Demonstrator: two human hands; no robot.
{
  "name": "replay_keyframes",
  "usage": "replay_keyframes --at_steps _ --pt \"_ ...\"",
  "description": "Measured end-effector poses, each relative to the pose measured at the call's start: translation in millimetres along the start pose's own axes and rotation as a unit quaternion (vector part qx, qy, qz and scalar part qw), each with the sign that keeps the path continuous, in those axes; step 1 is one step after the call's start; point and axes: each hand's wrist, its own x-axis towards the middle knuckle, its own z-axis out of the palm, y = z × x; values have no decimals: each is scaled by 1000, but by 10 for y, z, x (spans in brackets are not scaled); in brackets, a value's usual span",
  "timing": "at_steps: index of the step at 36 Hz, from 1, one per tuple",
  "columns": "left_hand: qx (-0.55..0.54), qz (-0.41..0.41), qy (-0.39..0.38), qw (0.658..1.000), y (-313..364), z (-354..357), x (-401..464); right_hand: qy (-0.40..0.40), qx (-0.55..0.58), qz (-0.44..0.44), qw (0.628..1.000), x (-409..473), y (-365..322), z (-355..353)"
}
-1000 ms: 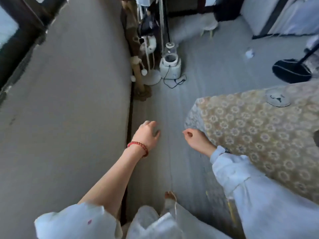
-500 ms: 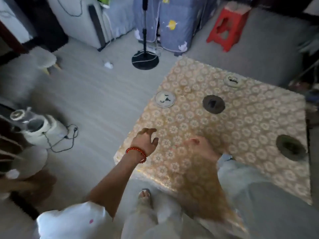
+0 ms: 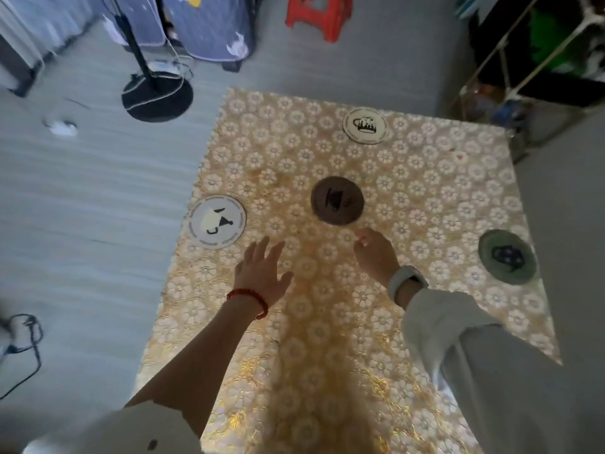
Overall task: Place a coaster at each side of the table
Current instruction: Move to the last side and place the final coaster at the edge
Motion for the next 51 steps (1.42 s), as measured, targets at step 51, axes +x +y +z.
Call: replay_keyframes --at_steps 51 --pt "-6 17 -98 995 -338 1091 -1545 -152 97 20 983 -1578 1042 494"
